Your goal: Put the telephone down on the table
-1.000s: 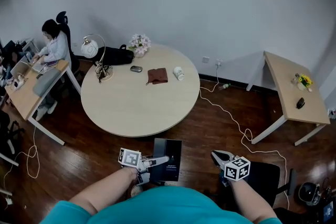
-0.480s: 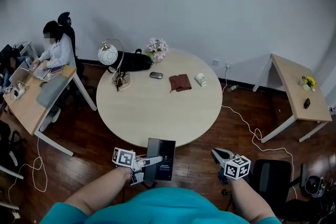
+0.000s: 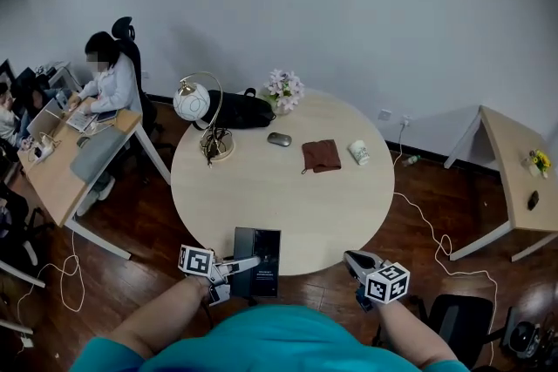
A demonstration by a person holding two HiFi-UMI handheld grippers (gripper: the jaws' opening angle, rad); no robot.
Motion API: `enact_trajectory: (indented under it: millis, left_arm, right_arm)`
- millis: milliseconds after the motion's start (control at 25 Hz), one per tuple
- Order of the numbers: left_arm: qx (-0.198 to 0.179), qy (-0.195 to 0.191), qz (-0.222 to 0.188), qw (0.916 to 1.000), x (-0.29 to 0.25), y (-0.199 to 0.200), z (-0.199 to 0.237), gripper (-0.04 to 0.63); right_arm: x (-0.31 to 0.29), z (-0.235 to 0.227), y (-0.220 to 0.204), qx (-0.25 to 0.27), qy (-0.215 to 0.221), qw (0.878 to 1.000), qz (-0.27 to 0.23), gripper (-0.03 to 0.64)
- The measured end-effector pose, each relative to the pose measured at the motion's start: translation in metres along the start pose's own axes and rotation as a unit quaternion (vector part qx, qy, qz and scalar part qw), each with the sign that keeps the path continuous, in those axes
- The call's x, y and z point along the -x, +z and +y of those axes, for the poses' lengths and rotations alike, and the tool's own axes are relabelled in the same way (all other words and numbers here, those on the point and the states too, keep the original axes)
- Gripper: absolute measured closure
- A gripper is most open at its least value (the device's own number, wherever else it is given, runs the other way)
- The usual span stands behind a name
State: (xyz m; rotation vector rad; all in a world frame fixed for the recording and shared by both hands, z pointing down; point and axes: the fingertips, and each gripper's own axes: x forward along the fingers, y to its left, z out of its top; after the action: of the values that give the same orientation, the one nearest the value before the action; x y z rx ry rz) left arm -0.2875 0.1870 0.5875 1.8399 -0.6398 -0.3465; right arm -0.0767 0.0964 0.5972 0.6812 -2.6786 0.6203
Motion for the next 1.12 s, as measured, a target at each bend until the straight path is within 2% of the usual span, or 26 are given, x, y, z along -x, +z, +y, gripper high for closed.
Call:
enact_trajectory:
  millis: [120, 280, 400, 640, 920, 1120]
  left_arm:
    - [-0.022, 0.017, -0.004, 0.9996, -0.009, 0.028, 0.013, 0.420]
    - [0.014, 0.000, -0.013, 0.9998, -0.025, 0.050, 0.014, 0.420]
    - [0.021, -0.005, -0.002, 0.9998, -0.033, 0.069, 0.022, 0.420]
    - [-0.021, -0.009, 0.034, 0.9991, -0.033, 0.124, 0.051, 0.420]
    - [-0.006, -0.035, 0.078, 0.9964, -0.025, 0.191, 0.086, 0.420]
    - [0.001, -0.031, 0.093, 0.9952, -0.032, 0.225, 0.118, 0.420]
  right_arm:
    - [-0.028, -0.008, 0.012, 0.014, 0.024, 1.000, 0.010, 0.615]
    - [-0.053, -0.015, 0.024, 0.028, 0.034, 0.999, 0.022, 0.614]
    - [-0.069, -0.020, 0.035, 0.032, 0.035, 0.999, 0.024, 0.615]
    - [-0.110, -0.031, 0.060, 0.028, 0.004, 0.999, 0.019, 0.614]
    - [-0.165, -0.031, 0.087, -0.002, -0.051, 0.999, 0.005, 0.614]
    - [-0.195, -0.033, 0.089, -0.010, -0.066, 0.998, 0.017, 0.614]
